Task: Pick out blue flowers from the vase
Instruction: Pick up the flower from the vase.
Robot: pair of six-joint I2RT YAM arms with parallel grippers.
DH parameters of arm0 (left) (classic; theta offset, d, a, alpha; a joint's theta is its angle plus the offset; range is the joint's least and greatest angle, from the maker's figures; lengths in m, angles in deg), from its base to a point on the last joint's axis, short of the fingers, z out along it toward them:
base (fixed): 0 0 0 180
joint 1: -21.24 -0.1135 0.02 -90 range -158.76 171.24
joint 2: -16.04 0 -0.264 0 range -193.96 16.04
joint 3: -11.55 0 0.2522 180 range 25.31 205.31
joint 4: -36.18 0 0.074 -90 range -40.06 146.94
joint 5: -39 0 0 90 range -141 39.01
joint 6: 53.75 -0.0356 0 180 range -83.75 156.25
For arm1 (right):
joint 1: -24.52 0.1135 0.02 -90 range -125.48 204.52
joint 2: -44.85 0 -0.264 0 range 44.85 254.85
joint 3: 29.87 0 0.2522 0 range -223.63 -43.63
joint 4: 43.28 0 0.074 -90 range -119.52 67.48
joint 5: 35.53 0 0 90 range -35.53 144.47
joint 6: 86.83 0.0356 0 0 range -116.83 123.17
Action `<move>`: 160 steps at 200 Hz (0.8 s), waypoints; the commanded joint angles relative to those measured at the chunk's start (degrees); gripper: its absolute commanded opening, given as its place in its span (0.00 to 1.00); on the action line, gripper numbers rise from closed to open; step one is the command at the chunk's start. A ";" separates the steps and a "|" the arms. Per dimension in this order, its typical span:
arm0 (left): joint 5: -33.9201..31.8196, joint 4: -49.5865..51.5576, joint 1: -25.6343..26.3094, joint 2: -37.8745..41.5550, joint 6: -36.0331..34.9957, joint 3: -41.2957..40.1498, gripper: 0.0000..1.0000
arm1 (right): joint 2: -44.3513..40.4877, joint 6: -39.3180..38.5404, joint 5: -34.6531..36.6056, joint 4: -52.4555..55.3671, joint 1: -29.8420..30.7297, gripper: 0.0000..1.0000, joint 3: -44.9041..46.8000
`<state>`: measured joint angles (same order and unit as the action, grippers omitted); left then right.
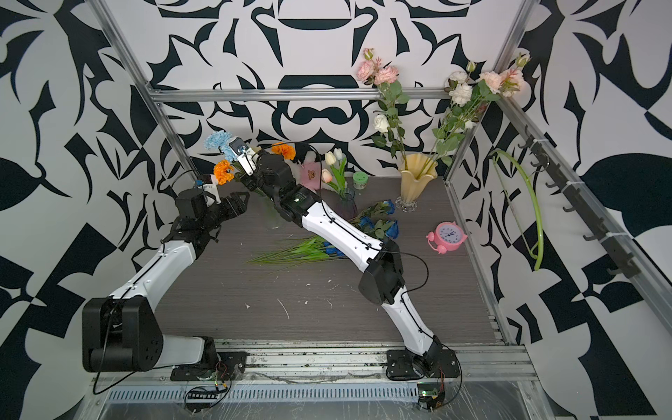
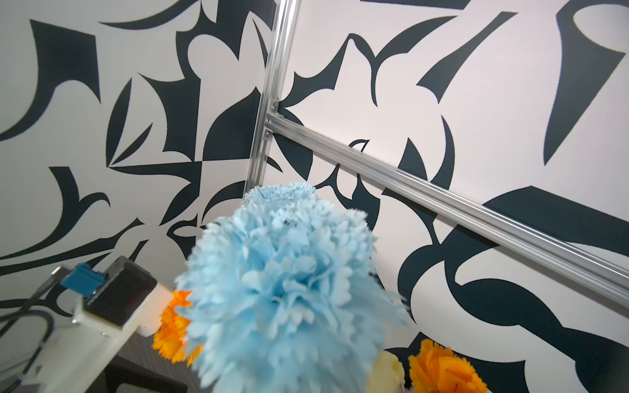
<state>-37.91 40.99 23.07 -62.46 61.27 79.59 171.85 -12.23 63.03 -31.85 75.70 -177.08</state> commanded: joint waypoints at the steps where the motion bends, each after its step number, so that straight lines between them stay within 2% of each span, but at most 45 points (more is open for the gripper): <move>1: 0.10 -0.45 -0.30 0.10 -1.01 0.64 0.78 | -4.13 2.02 -0.47 -4.68 0.39 0.00 1.26; 87: 0.01 -0.20 -0.29 0.35 -1.02 1.25 0.78 | -18.41 11.02 -1.97 -10.74 0.36 0.00 11.63; 123: -0.16 0.76 -0.29 0.64 -1.50 1.85 0.78 | -27.97 16.28 -0.72 -20.72 0.26 0.00 23.25; 157: -0.86 2.24 -0.34 1.07 -3.24 2.65 0.78 | -36.57 25.99 1.99 -26.18 -2.58 0.00 33.73; 160: -0.98 2.39 -0.35 1.11 -3.36 2.73 0.78 | -37.21 26.96 3.81 -26.17 -2.95 0.00 34.61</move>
<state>-38.15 42.08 23.07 -62.46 59.98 80.12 139.89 5.76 62.59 -50.26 74.91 -147.42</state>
